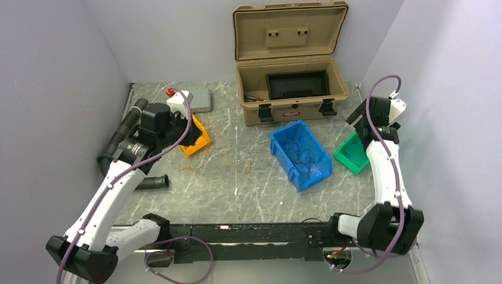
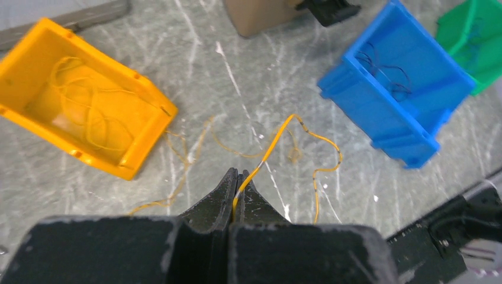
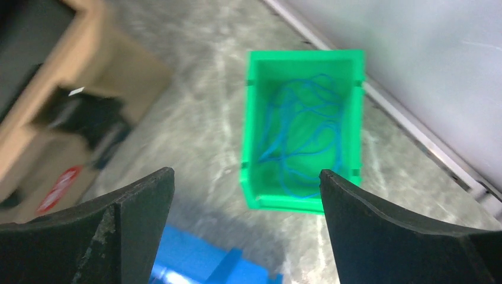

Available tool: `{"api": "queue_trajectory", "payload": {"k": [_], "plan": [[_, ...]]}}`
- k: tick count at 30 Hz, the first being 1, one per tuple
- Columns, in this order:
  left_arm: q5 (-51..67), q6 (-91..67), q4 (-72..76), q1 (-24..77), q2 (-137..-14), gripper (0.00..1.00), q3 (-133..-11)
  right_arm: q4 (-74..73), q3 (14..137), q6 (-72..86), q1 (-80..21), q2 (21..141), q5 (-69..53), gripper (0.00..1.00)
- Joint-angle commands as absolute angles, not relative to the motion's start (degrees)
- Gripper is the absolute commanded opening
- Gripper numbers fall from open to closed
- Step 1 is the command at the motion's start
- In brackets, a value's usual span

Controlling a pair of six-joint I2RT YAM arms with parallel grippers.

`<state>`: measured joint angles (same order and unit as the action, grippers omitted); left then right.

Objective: Untangle the cables

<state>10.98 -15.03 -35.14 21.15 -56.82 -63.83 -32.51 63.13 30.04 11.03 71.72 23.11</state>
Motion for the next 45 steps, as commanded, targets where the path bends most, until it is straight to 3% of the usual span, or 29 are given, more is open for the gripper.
{"api": "queue_trajectory", "payload": {"k": [1, 13, 24, 33, 45], "plan": [[2.16, -13.52, -36.63, 20.72, -59.15, 0.00, -69.79, -29.26, 63.55, 24.15, 8.43, 64.37, 6.58, 0.93], [-8.30, -11.97, -38.88, 17.58, -64.66, 0.00, -79.12, -24.41, 67.26, 22.82, -18.40, 60.94, -3.01, 0.90], [-16.57, -9.65, -37.69, 11.56, -73.93, 0.00, -85.03, -20.79, 67.70, 21.82, -30.22, 65.74, -2.24, 0.88], [-21.92, -10.71, -38.57, 7.58, -88.65, 0.00, -92.38, -20.49, 68.20, 22.06, -32.10, 66.17, -0.63, 0.88], [-32.25, -23.53, -45.98, 6.64, -106.85, 0.00, -101.81, -18.91, 67.42, 22.19, -32.74, 65.74, -1.01, 0.88]]}}
